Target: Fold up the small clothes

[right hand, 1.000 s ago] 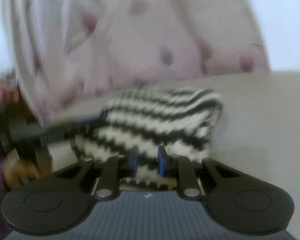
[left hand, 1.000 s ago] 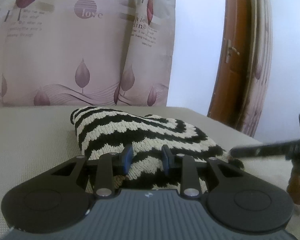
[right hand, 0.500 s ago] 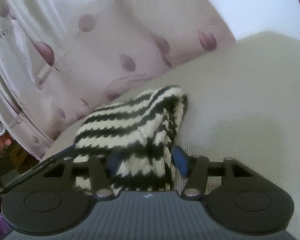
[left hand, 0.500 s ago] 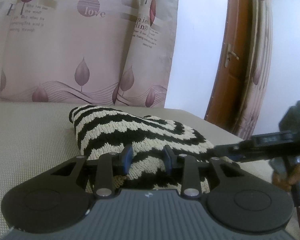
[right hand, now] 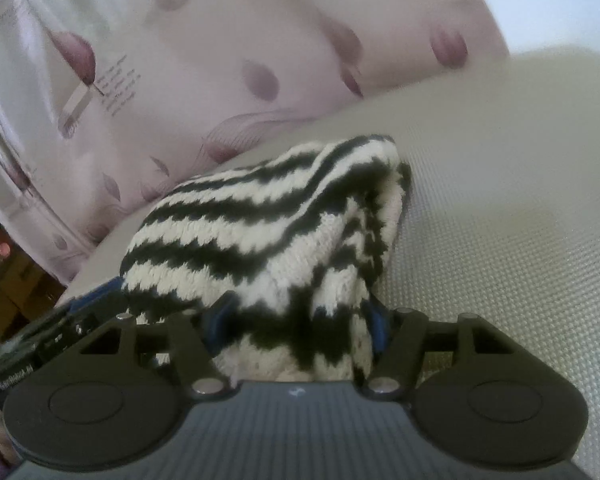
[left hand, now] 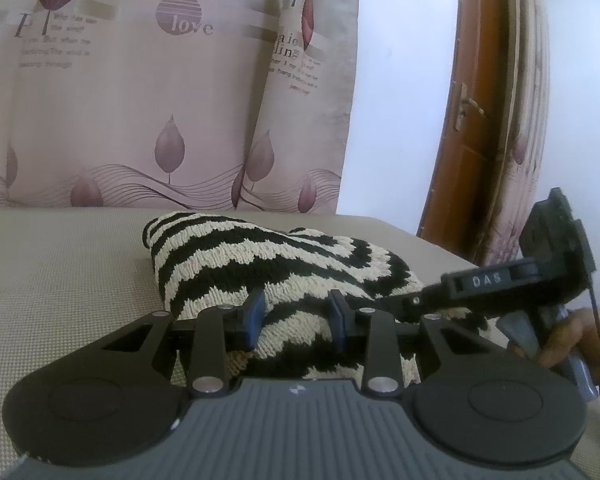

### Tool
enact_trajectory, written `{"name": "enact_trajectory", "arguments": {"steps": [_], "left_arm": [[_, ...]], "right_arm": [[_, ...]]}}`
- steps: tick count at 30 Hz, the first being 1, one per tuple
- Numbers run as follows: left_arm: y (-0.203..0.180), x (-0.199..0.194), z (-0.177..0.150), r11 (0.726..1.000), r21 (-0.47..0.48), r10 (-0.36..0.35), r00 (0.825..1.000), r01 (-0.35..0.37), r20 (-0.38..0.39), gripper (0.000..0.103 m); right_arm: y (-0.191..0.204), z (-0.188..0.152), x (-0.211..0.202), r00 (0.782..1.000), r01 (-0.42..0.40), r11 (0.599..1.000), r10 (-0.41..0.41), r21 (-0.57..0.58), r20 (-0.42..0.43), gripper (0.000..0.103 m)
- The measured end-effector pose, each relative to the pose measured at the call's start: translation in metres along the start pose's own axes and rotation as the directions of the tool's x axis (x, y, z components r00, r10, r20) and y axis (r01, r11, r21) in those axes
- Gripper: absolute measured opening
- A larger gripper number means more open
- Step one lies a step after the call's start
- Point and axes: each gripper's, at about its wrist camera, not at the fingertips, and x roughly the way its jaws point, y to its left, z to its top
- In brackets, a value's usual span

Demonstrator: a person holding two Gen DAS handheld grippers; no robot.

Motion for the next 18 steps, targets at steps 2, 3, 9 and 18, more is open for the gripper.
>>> {"name": "enact_trajectory", "arguments": {"steps": [2,3,9,18], "left_arm": [[-0.001,0.000,0.000,1.000,0.003,0.004,1.000,-0.004,0.000,0.036],[-0.001,0.000,0.000,1.000,0.003,0.005,1.000,-0.005,0.001,0.036],[-0.002,0.000,0.000,1.000,0.009,0.012,1.000,-0.012,0.001,0.037],[-0.003,0.001,0.000,1.000,0.015,0.018,1.000,-0.018,0.002,0.037]], "right_arm": [[-0.007,0.003,0.001,1.000,-0.020,0.999,0.020,0.031,0.000,0.063],[-0.007,0.003,0.001,1.000,-0.020,0.999,0.020,0.031,0.002,0.063],[0.002,-0.002,0.000,1.000,0.015,0.999,-0.014,-0.033,0.015,0.063],[0.007,-0.004,0.001,0.999,0.039,0.997,-0.037,-0.068,0.027,0.063]]}}
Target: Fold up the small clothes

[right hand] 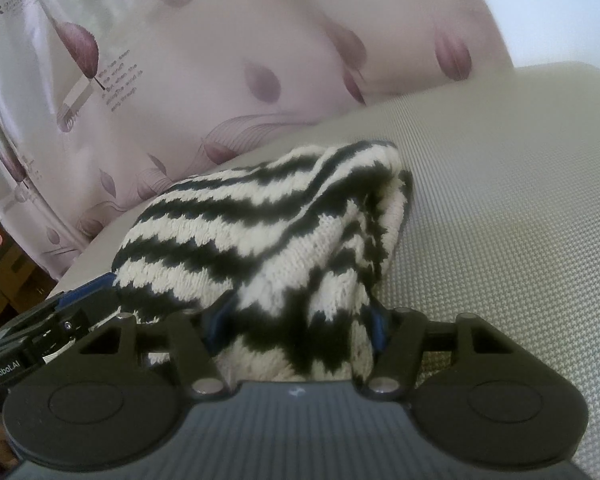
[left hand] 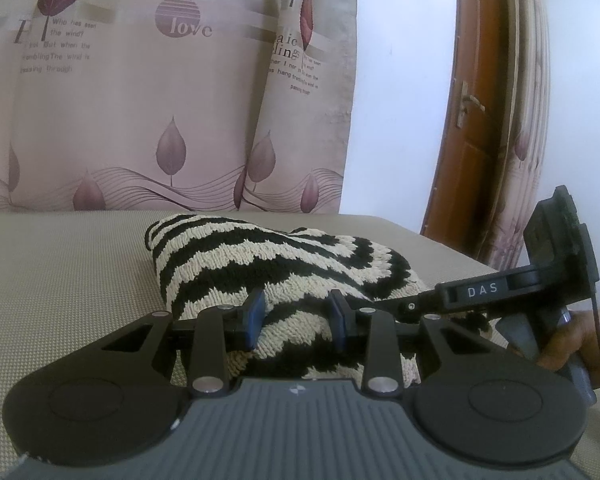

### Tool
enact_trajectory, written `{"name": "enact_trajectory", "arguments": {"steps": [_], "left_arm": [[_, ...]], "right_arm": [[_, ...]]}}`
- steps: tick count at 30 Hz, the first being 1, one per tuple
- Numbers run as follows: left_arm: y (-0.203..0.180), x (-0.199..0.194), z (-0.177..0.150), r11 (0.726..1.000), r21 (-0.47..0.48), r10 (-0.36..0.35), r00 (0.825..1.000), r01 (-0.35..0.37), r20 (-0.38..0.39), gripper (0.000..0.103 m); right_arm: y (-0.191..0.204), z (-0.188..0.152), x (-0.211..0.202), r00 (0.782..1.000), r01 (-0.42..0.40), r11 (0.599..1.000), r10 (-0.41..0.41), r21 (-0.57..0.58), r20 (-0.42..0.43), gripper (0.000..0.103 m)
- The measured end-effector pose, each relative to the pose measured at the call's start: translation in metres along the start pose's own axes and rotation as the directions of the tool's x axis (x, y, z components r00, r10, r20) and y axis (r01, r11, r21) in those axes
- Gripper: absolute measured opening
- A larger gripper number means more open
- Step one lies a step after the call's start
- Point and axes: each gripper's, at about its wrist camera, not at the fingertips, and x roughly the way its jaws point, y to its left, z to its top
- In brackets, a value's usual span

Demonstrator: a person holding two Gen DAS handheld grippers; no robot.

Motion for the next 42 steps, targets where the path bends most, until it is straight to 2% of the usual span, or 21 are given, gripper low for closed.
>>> {"name": "enact_trajectory", "arguments": {"steps": [42], "left_arm": [[-0.0009,0.0016,0.0001,1.000,0.014,0.011,1.000,-0.011,-0.002,0.038]], "right_arm": [[0.0002,-0.0018,-0.0006,1.000,0.011,1.000,-0.010,-0.023,0.011,0.064]]}}
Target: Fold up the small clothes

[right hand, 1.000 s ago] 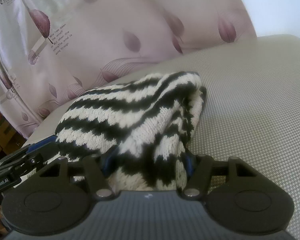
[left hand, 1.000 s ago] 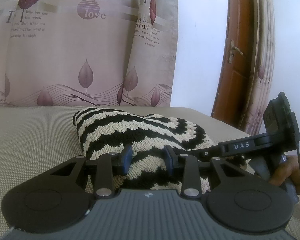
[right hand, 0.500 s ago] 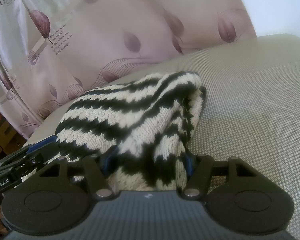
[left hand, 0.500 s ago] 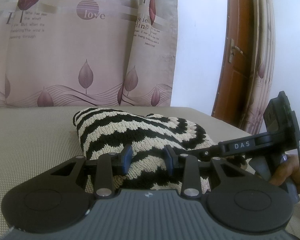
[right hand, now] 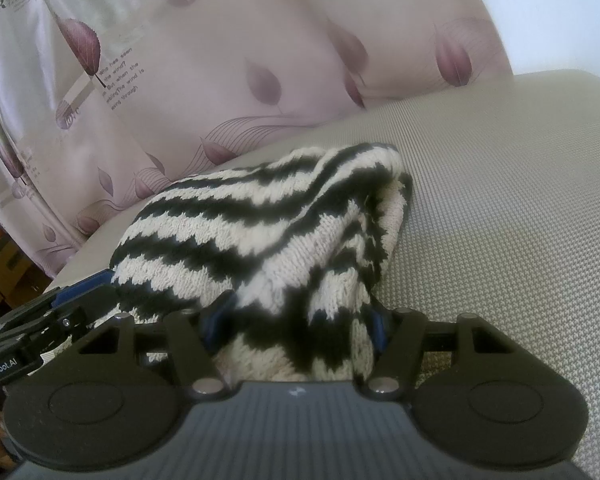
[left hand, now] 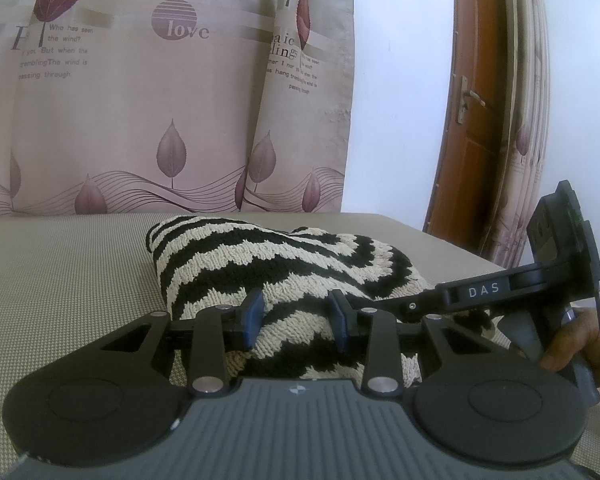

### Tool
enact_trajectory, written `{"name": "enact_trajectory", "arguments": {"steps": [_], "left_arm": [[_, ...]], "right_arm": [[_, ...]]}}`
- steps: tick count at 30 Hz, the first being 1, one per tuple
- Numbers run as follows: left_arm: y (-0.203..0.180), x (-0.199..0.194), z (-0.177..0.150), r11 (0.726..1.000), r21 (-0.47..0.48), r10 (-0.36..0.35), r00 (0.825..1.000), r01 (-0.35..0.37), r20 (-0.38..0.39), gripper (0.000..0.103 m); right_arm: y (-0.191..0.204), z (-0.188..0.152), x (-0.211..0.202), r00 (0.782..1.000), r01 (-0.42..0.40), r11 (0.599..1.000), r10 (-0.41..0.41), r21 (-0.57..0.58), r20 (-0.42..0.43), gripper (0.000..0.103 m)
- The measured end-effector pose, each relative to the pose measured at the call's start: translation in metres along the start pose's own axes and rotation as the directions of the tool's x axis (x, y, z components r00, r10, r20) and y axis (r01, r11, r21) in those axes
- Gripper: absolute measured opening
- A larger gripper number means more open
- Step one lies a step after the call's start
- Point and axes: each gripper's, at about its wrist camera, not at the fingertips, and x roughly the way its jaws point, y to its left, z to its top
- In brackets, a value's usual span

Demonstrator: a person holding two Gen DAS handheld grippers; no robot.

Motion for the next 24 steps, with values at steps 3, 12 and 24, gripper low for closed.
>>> {"name": "enact_trajectory", "arguments": {"steps": [3,12,24], "left_arm": [[0.000,0.000,0.000,1.000,0.002,0.000,1.000,0.000,-0.001,0.039],[-0.019,0.003,0.000,0.993,0.117,0.010,1.000,-0.007,-0.024,0.064],[-0.027,0.006,0.009,0.985,0.172,0.033,0.998,-0.022,-0.058,0.067]], "right_arm": [[-0.001,0.000,0.000,1.000,-0.001,1.000,0.001,0.000,0.000,0.064],[-0.001,0.000,0.000,1.000,-0.001,1.000,0.001,-0.001,0.001,0.064],[0.001,-0.002,0.001,1.000,0.003,1.000,-0.003,-0.010,0.004,0.065]]}}
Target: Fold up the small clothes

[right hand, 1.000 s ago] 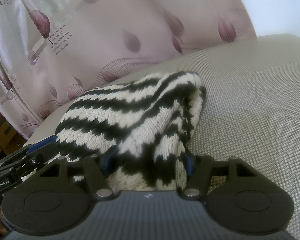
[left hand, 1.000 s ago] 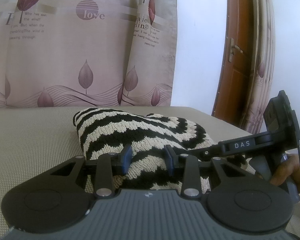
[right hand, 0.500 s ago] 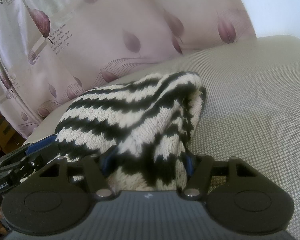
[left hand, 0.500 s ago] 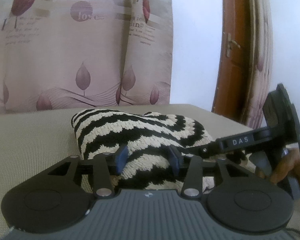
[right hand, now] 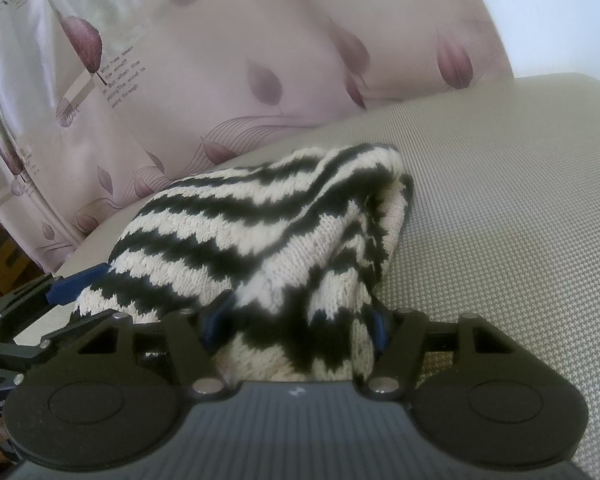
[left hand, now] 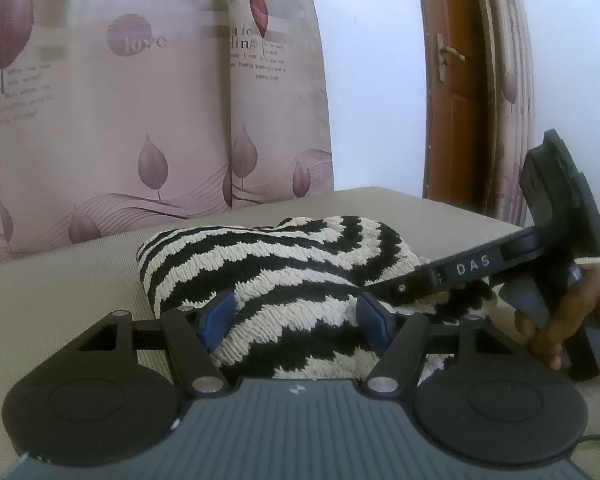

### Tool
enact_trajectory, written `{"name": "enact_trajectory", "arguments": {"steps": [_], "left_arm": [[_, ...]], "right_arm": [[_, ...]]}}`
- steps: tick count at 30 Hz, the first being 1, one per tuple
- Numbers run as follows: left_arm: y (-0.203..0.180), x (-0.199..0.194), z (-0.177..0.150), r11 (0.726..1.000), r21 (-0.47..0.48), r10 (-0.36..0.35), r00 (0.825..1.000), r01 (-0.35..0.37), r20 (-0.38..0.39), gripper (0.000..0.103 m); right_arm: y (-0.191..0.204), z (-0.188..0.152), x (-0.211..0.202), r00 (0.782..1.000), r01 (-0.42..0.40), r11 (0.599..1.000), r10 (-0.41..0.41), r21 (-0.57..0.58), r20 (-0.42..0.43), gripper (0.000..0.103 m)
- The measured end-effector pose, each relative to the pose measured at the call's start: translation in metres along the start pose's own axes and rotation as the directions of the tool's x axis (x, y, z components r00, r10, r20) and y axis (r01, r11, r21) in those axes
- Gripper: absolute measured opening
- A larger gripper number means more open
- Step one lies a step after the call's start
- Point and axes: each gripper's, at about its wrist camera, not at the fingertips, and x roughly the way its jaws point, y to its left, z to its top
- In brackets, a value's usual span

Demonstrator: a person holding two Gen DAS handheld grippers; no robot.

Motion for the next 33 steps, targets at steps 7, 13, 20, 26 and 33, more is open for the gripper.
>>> {"name": "enact_trajectory", "arguments": {"steps": [7,13,20,26,33], "left_arm": [[0.006,-0.003,0.014,0.999,-0.027,0.026,0.999,-0.027,-0.033,0.073],[0.012,-0.009,0.024,0.997,-0.023,0.071,0.997,-0.072,-0.028,0.081],[0.014,-0.010,0.033,0.994,0.009,0.107,0.994,-0.107,-0.026,0.087],[0.011,-0.005,0.037,0.992,0.046,0.122,0.992,-0.120,-0.030,0.088],[0.013,-0.001,0.041,0.989,0.057,0.136,0.990,-0.134,-0.033,0.090]], "right_arm": [[0.001,0.000,0.000,1.000,0.001,1.000,-0.001,-0.004,0.002,0.065],[0.002,0.000,-0.001,1.000,0.002,1.000,-0.002,-0.006,0.004,0.065],[0.002,-0.001,-0.001,1.000,0.003,1.000,-0.003,-0.008,0.005,0.066],[0.002,-0.001,-0.001,1.000,0.003,1.000,-0.003,-0.008,0.006,0.066],[0.002,-0.001,-0.001,1.000,0.003,1.000,-0.003,-0.010,0.008,0.066]]}}
